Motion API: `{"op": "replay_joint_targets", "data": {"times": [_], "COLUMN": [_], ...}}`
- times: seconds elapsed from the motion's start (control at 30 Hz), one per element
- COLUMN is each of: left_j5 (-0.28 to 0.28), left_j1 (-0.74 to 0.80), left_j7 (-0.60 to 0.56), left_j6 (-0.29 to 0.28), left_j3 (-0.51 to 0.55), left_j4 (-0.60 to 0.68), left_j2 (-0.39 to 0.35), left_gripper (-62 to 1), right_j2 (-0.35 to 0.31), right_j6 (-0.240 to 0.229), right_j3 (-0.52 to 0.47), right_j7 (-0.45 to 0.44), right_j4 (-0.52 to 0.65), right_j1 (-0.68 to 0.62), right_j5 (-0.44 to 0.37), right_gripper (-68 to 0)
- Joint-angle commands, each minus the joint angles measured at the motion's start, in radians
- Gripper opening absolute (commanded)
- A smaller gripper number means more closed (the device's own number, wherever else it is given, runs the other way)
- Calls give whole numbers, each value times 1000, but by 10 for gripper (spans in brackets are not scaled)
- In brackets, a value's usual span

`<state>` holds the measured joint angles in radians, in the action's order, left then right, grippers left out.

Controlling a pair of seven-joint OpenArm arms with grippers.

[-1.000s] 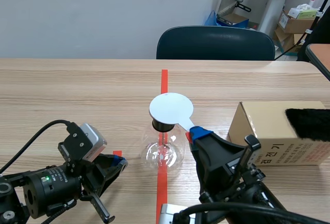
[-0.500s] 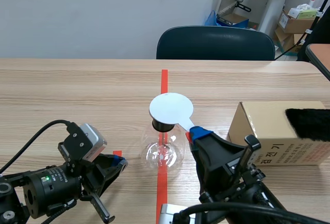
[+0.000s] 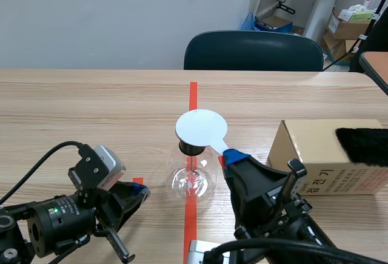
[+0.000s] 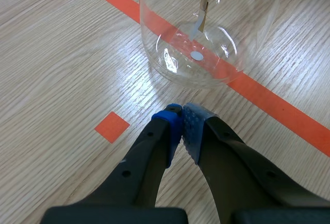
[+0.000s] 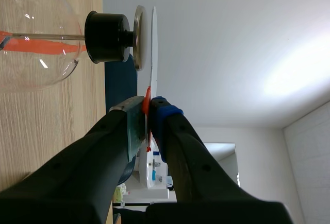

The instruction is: Do the electroscope experiment

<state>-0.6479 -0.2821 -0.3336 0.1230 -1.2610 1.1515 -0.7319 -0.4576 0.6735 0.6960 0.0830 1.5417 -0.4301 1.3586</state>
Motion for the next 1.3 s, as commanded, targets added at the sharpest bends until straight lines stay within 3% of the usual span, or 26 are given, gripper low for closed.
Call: {"op": "replay_joint_targets", "data": {"times": [0.0, 0.83, 1.27], "left_j5": [1, 1, 1], "left_j1": [-3, -3, -3], "left_j7": [-16, -13, -13], "left_j6": [-2, -2, -2], "left_j3": [5, 5, 5], "left_j4": [21, 21, 21], "left_j2": [3, 3, 3], "left_gripper": [-584, -584, -584], "right_j2": [-8, -8, -8], "right_j6": [14, 14, 14], "right_j3": [-1, -1, -1], "right_j7": [3, 16, 350], "right_j4": [10, 10, 10], "right_j1": [9, 9, 9], "right_j5": [3, 3, 3], "right_gripper": [-667, -667, -667]}}
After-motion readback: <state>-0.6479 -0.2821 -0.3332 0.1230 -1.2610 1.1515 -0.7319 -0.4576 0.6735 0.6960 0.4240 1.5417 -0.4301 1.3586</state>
